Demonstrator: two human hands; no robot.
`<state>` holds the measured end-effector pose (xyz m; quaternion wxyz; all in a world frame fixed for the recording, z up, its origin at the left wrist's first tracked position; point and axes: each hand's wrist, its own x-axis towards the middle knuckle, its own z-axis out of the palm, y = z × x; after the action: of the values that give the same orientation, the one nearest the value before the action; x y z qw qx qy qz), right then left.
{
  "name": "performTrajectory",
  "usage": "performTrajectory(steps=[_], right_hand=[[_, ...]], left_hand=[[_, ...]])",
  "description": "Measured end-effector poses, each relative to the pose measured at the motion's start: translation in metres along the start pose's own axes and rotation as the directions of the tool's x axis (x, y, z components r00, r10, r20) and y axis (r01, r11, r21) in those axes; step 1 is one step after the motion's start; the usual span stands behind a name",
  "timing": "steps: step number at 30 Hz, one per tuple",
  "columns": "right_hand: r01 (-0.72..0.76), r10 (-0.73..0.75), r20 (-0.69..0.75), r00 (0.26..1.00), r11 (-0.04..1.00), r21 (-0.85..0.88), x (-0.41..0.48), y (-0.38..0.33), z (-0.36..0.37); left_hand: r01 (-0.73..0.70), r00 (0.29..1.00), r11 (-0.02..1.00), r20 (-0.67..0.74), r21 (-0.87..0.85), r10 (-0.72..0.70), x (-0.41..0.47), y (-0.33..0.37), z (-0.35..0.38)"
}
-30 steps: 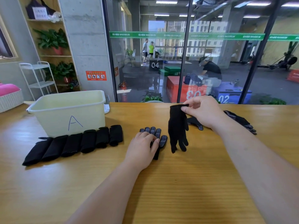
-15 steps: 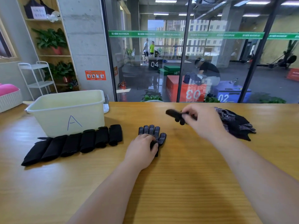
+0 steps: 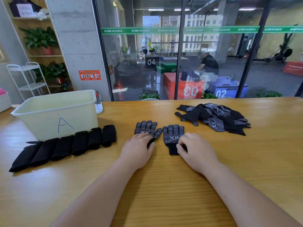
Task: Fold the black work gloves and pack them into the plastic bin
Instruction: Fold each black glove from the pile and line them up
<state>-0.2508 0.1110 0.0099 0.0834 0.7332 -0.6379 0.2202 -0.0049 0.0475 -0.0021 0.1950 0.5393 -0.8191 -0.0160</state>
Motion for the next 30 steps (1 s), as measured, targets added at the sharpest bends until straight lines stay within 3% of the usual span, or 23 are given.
performTrajectory(steps=[5, 9, 13, 16, 19, 23, 25, 30], right_hand=[[-0.036, 0.031, 0.153, 0.988, 0.999, 0.029, 0.001, 0.003, 0.004], [-0.058, 0.054, 0.184, 0.981, 0.998, 0.017, 0.003, 0.004, 0.007], [-0.079, 0.053, 0.208, 0.977, 0.99, 0.114, 0.001, 0.012, 0.003], [-0.133, 0.122, 0.147, 0.982, 0.989, 0.07, 0.007, 0.03, -0.001], [-0.266, 0.277, 0.128, 0.952, 0.959, -0.101, 0.016, 0.06, -0.001], [-0.499, 0.527, 0.234, 0.817, 0.85, -0.171, 0.022, 0.093, 0.001], [-0.51, 0.547, 0.247, 0.8, 0.837, -0.198, 0.024, 0.096, 0.001], [-0.379, 0.442, 0.214, 0.871, 0.882, -0.281, 0.023, 0.081, -0.01]], left_hand=[[-0.011, 0.983, 1.0, 0.182, -0.015, 0.014, 0.024, -0.003, 0.002], [-0.006, 0.97, 1.0, 0.245, 0.029, -0.001, 0.044, 0.004, 0.007], [0.046, 0.997, 0.998, 0.06, 0.042, -0.048, 0.046, 0.016, 0.019], [0.003, 0.994, 0.999, -0.112, -0.034, -0.007, 0.04, 0.02, 0.02], [-0.108, 0.991, 0.982, -0.099, -0.154, 0.094, 0.037, 0.021, 0.016], [-0.25, 0.968, 0.933, -0.06, -0.261, 0.242, 0.033, 0.028, 0.014], [-0.291, 0.956, 0.92, -0.039, -0.263, 0.291, 0.033, 0.032, 0.016], [-0.307, 0.951, 0.928, -0.02, -0.212, 0.31, 0.035, 0.032, 0.018]])
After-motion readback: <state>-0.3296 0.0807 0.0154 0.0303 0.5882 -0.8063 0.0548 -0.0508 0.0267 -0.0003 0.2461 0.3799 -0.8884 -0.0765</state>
